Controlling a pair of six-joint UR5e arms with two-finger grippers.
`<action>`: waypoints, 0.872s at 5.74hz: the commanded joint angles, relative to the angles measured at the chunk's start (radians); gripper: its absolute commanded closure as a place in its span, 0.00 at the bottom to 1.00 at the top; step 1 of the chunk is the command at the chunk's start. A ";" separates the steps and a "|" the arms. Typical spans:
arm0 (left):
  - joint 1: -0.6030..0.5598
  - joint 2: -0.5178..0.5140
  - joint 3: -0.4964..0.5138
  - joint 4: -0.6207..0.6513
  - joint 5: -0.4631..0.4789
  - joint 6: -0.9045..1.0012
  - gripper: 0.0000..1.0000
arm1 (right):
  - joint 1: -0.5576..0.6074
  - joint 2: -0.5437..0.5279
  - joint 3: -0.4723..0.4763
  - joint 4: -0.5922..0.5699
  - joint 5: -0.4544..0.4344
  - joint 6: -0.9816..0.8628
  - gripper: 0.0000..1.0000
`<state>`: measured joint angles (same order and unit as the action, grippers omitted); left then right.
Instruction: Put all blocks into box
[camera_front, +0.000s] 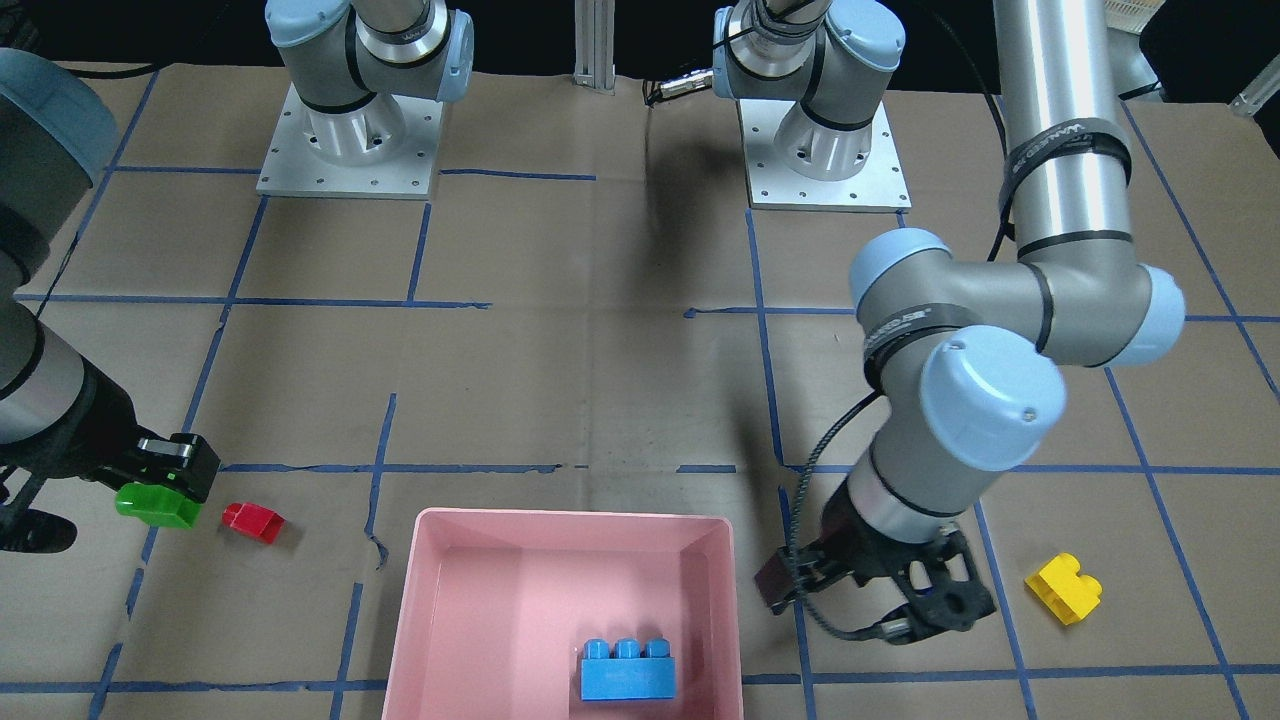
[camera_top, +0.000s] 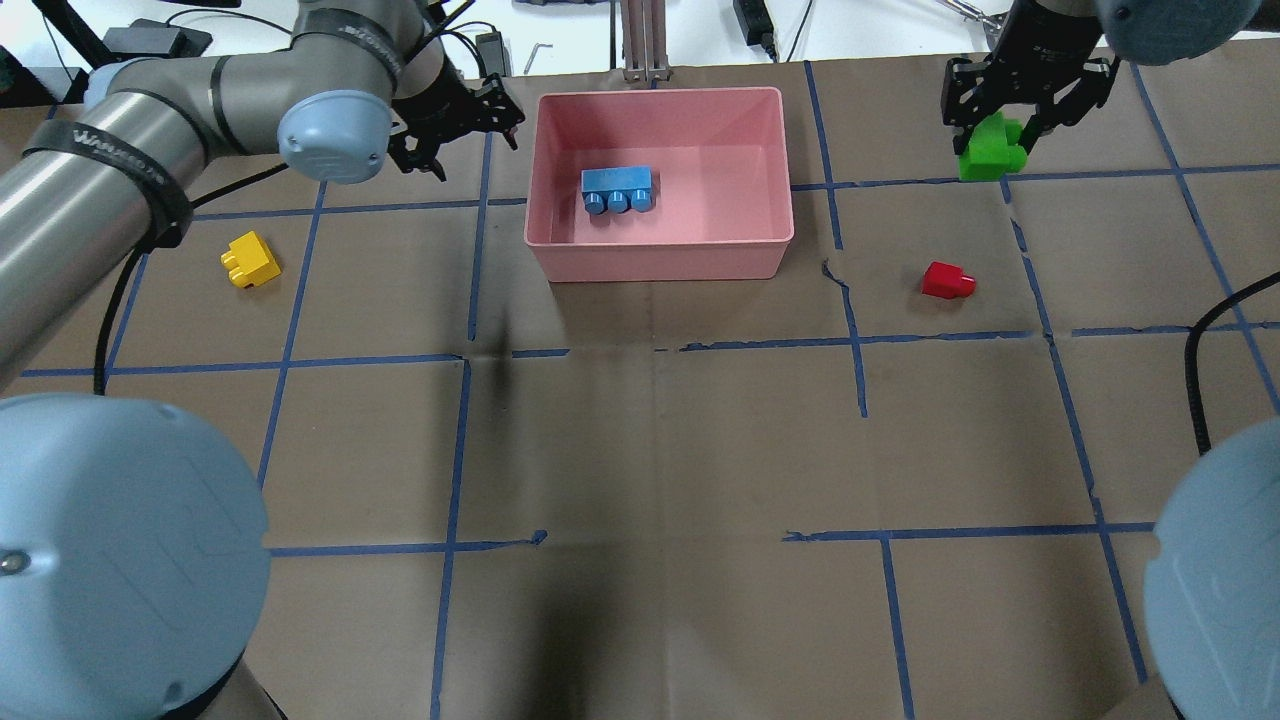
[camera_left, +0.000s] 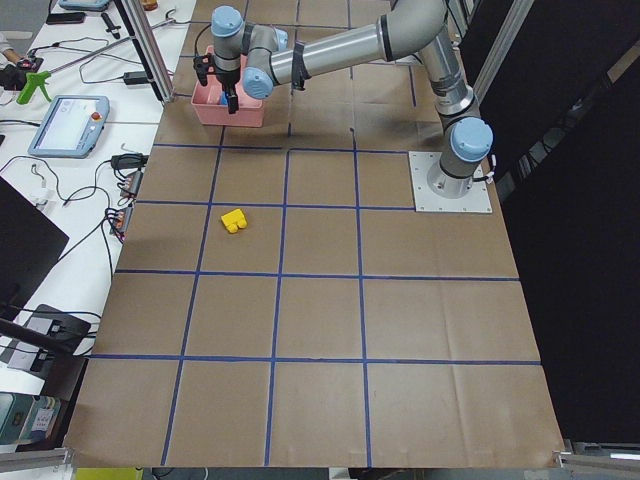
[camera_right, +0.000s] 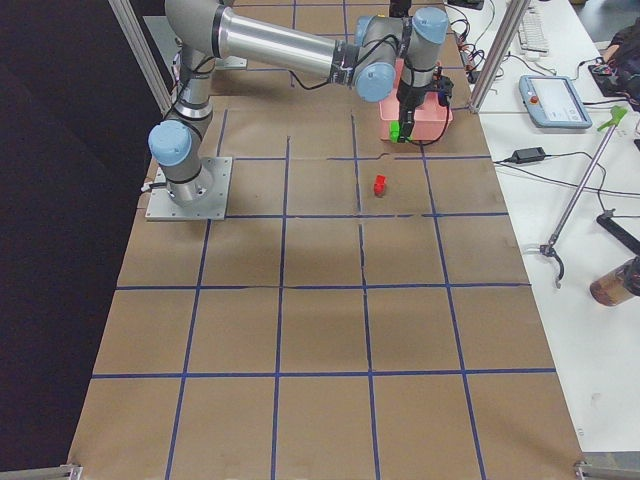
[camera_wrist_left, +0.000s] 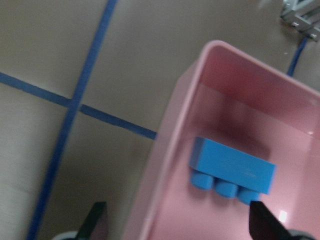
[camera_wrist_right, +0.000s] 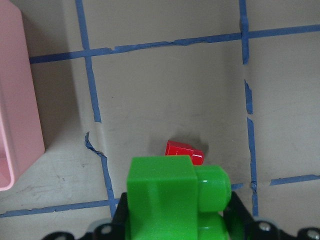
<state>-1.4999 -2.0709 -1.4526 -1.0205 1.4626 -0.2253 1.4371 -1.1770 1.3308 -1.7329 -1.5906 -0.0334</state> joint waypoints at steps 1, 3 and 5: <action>0.264 0.054 -0.127 0.010 0.004 0.196 0.01 | 0.105 0.098 -0.142 0.001 0.061 0.064 0.48; 0.371 -0.060 -0.079 0.035 0.153 0.146 0.01 | 0.283 0.283 -0.344 0.001 0.058 0.235 0.48; 0.371 -0.144 0.007 0.074 0.147 -0.012 0.01 | 0.331 0.385 -0.386 -0.005 0.061 0.268 0.48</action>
<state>-1.1318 -2.1781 -1.4880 -0.9553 1.6086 -0.1917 1.7486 -0.8411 0.9584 -1.7360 -1.5308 0.2208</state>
